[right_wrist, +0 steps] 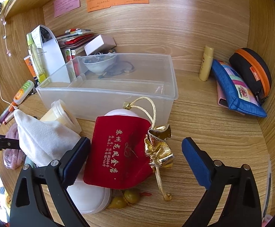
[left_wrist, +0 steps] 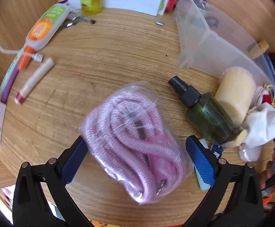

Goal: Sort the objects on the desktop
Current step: 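Close the left gripper on the bagged pink rope while the right grasps the red pouch, then carry the pink rope and red pouch into the clear box and release both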

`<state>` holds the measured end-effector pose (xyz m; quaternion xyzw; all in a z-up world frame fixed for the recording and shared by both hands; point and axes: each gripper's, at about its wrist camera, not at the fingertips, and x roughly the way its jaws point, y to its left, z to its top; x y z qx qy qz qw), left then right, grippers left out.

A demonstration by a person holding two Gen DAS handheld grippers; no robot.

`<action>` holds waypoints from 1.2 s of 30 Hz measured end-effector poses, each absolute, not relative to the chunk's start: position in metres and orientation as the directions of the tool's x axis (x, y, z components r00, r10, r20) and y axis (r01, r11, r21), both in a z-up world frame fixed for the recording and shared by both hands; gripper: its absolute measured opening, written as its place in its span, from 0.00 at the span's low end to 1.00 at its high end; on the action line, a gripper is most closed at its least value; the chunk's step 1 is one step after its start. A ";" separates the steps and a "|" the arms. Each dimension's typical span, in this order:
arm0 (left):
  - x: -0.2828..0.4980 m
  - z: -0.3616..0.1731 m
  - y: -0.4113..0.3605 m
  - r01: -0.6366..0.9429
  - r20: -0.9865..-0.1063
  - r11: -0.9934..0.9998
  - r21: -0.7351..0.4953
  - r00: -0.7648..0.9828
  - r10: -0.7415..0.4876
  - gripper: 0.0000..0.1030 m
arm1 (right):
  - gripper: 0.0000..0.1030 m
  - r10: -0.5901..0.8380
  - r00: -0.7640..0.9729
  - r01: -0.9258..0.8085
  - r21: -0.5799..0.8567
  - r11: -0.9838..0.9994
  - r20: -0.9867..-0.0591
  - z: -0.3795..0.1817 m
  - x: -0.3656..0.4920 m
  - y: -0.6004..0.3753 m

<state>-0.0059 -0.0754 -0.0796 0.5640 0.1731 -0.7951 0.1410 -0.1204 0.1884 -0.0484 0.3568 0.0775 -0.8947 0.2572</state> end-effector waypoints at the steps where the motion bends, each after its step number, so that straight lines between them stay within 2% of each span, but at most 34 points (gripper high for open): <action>1: -0.008 -0.080 -0.073 0.411 -0.947 -0.907 -0.096 -0.319 -0.044 1.00 | 0.89 -0.409 -0.610 0.520 0.047 -0.853 -0.679 -0.049 -0.120 0.188; 7: -0.012 -0.084 -0.061 0.368 -0.925 -0.930 -0.005 -0.355 -0.136 1.00 | 0.70 -0.417 -0.603 0.531 0.049 -0.846 -0.680 -0.050 -0.119 0.186; 10: -0.006 -0.083 -0.061 0.352 -0.913 -0.936 -0.005 -0.383 -0.140 1.00 | 0.54 -0.436 -0.587 0.535 0.077 -0.841 -0.682 -0.050 -0.121 0.188; 11: -0.004 -0.082 -0.061 0.350 -0.908 -0.937 -0.005 -0.394 -0.142 0.99 | 0.47 -0.447 -0.578 0.537 0.094 -0.839 -0.683 -0.051 -0.122 0.190; 12: -0.002 -0.081 -0.062 0.348 -0.905 -0.937 -0.004 -0.401 -0.145 0.93 | 0.43 -0.453 -0.573 0.535 0.107 -0.838 -0.683 -0.051 -0.123 0.191; 15: 0.006 -0.076 -0.063 0.331 -0.894 -0.944 -0.005 -0.425 -0.144 0.78 | 0.40 -0.470 -0.578 0.533 0.127 -0.837 -0.668 -0.048 -0.123 0.195; 18: 0.011 -0.074 -0.059 0.325 -0.889 -0.945 -0.023 -0.439 -0.129 0.73 | 0.37 -0.472 -0.593 0.527 0.130 -0.840 -0.653 -0.045 -0.122 0.197; 25: 0.031 -0.051 -0.087 0.355 -0.862 -0.934 -0.040 -0.485 -0.148 0.70 | 0.37 -0.460 -0.618 0.507 0.124 -0.853 -0.638 -0.036 -0.123 0.200; 31: 0.009 -0.025 -0.090 0.371 -0.793 -0.928 -0.031 -0.574 -0.204 0.68 | 0.37 -0.450 -0.653 0.494 0.107 -0.863 -0.610 -0.018 -0.121 0.202; 36: 0.007 -0.009 -0.091 0.357 -0.738 -0.932 -0.063 -0.645 -0.198 0.66 | 0.37 -0.451 -0.680 0.488 0.102 -0.867 -0.579 -0.002 -0.120 0.201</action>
